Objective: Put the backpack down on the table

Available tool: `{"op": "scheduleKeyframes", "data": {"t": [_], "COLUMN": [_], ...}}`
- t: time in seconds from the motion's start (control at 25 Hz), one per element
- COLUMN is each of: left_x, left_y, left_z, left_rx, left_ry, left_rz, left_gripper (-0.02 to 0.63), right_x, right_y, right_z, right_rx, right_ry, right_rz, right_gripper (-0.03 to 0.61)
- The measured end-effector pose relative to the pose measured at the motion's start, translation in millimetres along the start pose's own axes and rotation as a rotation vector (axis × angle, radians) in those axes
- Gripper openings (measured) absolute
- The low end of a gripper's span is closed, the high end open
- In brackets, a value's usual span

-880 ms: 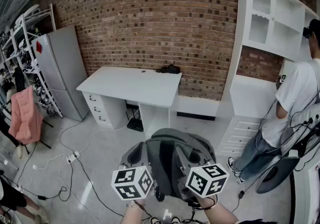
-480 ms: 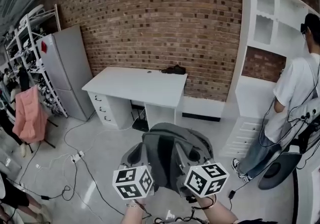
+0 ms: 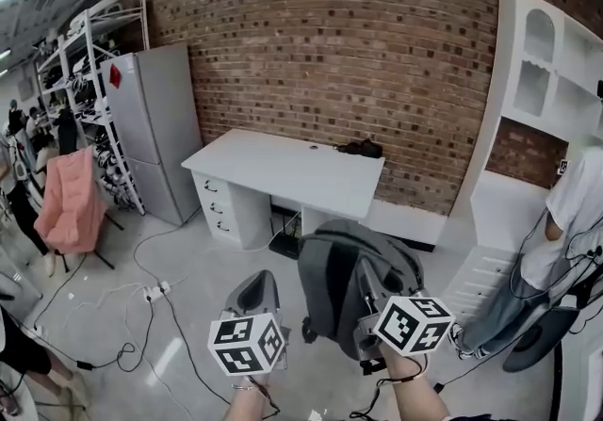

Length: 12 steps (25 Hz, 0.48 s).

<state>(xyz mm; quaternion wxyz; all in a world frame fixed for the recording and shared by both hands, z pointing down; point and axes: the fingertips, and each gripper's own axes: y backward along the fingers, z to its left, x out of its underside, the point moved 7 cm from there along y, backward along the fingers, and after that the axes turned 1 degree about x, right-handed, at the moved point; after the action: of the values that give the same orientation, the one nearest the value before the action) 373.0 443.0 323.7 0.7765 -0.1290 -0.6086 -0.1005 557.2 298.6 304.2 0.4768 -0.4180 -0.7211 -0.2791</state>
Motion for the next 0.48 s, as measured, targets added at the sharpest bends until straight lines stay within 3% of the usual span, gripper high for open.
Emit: {"op": "scheduleKeyframes", "data": {"t": [0.48], "left_x": [-11.3], "left_y": [-13.4], "left_z": [71.1], "left_rx": [0.012], "left_ry": [0.048], "left_rz": [-0.002], "left_gripper": [0.011], "right_x": [21.8], "right_y": [-53.0], "right_z": [24.5], "right_rx": [0.072], "right_ry": [-0.005], "right_rz": [0.053], "right_gripper": [0.047]}}
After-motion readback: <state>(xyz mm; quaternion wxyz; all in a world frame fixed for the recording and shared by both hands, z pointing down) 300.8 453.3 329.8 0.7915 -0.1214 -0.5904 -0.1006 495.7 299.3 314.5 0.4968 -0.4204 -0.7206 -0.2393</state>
